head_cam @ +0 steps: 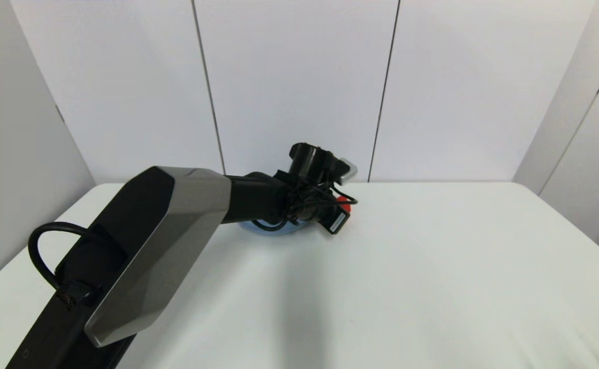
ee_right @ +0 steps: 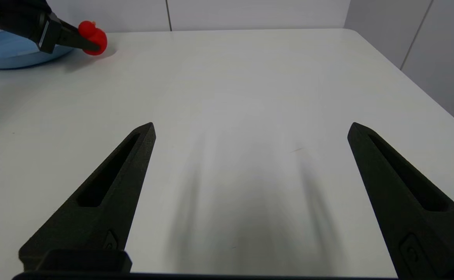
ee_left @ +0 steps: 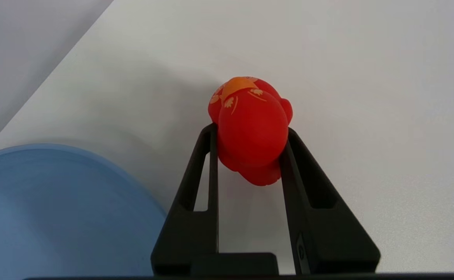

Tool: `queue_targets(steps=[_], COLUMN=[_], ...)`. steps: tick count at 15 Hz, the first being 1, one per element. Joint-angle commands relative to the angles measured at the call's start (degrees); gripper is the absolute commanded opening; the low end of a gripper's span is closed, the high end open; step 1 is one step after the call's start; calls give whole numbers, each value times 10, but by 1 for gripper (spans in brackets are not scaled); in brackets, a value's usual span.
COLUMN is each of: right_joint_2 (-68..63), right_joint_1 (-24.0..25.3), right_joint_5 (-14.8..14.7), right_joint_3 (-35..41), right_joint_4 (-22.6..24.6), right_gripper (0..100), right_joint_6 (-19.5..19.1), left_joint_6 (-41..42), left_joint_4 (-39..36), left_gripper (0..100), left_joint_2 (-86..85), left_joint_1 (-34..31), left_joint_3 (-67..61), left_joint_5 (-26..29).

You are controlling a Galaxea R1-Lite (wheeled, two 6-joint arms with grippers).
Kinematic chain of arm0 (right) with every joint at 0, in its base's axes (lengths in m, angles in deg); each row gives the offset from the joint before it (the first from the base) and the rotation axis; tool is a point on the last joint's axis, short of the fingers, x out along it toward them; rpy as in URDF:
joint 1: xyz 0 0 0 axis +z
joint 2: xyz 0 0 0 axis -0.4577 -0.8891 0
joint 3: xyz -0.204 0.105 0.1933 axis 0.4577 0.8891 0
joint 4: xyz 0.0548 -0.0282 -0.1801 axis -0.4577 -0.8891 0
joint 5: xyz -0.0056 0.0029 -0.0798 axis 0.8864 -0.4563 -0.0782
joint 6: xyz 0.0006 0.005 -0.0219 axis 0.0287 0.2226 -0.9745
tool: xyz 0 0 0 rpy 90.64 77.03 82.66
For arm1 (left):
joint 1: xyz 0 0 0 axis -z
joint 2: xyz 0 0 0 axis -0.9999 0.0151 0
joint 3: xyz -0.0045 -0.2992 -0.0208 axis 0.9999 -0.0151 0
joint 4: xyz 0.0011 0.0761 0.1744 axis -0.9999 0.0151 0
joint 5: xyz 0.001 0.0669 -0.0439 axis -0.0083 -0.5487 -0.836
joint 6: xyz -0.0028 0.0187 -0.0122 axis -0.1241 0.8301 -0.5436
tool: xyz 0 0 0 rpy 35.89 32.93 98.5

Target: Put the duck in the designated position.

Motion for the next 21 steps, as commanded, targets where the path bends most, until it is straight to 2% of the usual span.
queue_targets(steps=[1, 9, 11, 13, 15, 19, 21], right_joint_2=[0, 0, 0, 0, 0, 0, 0], right_joint_1=[0, 0, 0, 0, 0, 0, 0], right_joint_5=[0, 0, 0, 1, 0, 0, 0], right_joint_3=[5, 5, 5, 5, 5, 5, 5], right_joint_4=[1, 1, 1, 1, 1, 1, 1], right_gripper=[100, 100, 100, 100, 100, 100, 100], right_joint_6=[0, 0, 0, 0, 0, 0, 0], left_joint_6=[-3, 0, 0, -3, -1, -2, -2], left_joint_4=[1, 17, 72, 159, 194, 206, 243], left_gripper=[100, 100, 100, 100, 100, 100, 100], left_joint_2=[0, -24, -80, -158, -239, -371, -434], left_joint_1=[0, 1, 1, 8, 8, 8, -4], left_joint_3=[0, -4, -11, -16, -18, -18, -20], left_joint_5=[0, -2, -4, -11, -20, -136, -172])
